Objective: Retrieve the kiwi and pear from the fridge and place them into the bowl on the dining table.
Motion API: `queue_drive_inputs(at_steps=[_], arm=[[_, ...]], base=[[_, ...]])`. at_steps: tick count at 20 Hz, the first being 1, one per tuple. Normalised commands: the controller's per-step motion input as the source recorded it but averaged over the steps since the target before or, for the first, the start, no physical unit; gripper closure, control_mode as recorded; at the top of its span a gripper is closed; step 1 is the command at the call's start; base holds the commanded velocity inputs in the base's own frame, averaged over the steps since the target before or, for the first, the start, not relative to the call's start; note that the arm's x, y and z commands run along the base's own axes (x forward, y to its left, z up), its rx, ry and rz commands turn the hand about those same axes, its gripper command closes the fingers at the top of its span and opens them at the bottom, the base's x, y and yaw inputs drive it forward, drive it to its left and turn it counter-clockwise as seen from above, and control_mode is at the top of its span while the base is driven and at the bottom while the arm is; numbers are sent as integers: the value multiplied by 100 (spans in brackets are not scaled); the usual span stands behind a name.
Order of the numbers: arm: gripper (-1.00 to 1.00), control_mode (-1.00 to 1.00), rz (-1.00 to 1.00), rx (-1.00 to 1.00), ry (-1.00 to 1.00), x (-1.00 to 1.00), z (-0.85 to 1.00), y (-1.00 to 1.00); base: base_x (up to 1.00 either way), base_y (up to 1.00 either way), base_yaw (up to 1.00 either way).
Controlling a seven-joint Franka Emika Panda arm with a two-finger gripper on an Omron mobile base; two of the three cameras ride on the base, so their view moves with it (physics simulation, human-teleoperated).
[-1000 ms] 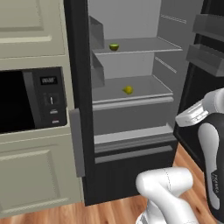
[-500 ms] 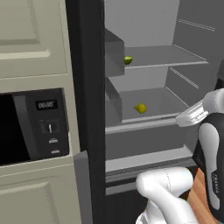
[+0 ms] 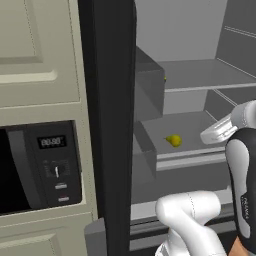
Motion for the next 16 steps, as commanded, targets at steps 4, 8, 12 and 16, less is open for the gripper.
queue_drive_inputs(at_steps=[4, 8, 12, 16], arm=[[-100, 100, 0, 0, 0, 0, 0, 0], [-100, -100, 0, 0, 5, 32, 0, 2], [-100, -100, -2, 0, 19, 51, 3, 11], [-100, -100, -6, 0, 17, 26, 31, 0]], base=[[95, 0, 12], [32, 0, 4], [0, 0, 0], [0, 0, 0]])
